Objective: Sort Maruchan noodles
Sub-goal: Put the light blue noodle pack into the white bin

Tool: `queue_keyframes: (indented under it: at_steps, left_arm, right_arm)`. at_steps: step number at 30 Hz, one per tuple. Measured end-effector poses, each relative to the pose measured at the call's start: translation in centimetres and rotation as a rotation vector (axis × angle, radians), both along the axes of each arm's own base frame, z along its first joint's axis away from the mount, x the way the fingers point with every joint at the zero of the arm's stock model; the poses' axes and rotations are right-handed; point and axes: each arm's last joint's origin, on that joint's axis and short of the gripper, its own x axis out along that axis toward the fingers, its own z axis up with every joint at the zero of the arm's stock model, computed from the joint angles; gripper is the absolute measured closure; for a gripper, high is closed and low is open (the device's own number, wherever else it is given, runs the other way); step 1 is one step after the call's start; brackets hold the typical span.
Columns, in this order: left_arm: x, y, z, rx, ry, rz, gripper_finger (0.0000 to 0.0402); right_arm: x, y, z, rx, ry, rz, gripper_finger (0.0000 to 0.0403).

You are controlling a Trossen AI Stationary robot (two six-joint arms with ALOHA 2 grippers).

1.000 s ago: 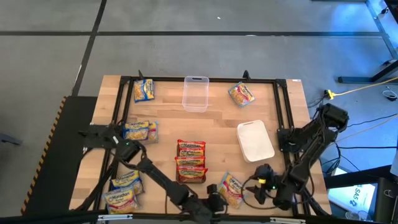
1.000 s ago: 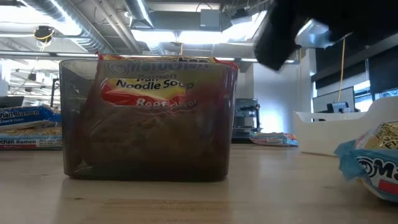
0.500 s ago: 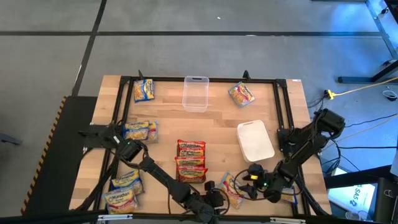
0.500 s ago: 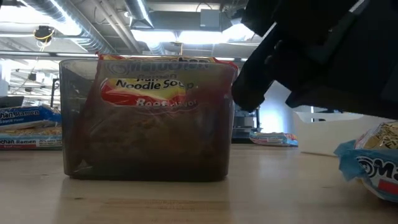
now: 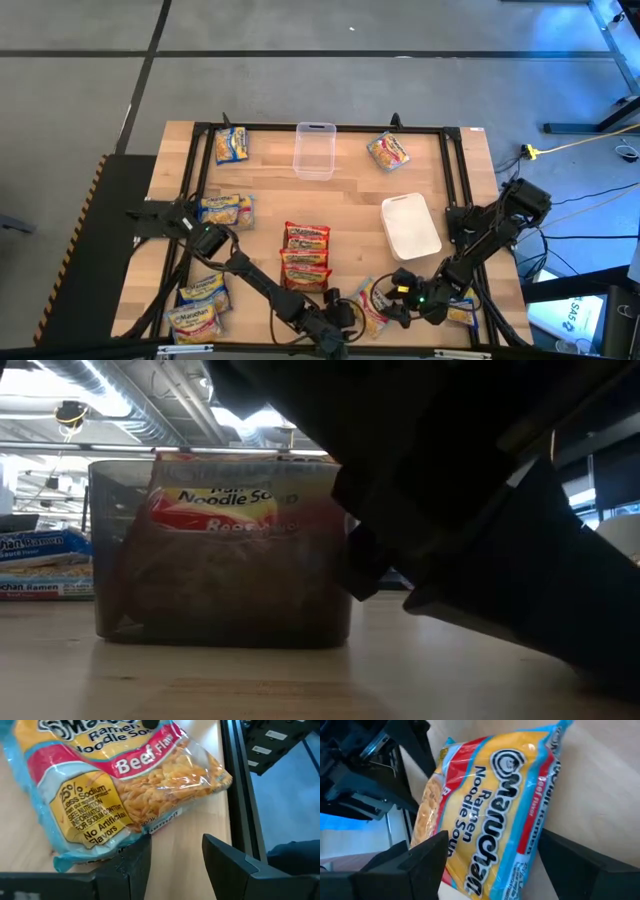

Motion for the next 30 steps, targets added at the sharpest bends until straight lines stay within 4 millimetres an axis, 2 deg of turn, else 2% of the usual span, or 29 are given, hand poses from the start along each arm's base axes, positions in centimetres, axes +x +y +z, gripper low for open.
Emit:
queue_keyframes:
  at_steps: [9, 17, 21, 27, 30]
  left_arm:
    - [0.3, 0.5, -0.1, 0.001, 0.004, 0.013, 0.0233]
    - [0.3, 0.5, -0.1, -0.003, 0.001, 0.016, 0.0233]
    - [0.3, 0.6, -0.1, -0.004, -0.001, 0.017, 0.0233]
    - [0.5, 0.6, 0.0, -0.015, -0.022, 0.022, 0.0233]
    - [0.6, 0.6, 0.1, -0.02, -0.034, 0.026, 0.0233]
  right_arm:
    - [0.2, 0.3, 0.4, 0.03, -0.048, 0.002, 0.0105]
    - [1.0, 0.5, -1.4, 0.065, -0.029, -0.044, 0.0105]
    - [1.8, 1.4, -0.8, 0.094, -0.115, -0.004, 0.0105]
    - [3.1, 2.0, -0.1, 0.038, -0.164, 0.028, 0.0106]
    - [3.5, 1.9, -0.2, -0.005, -0.171, 0.053, 0.0121]
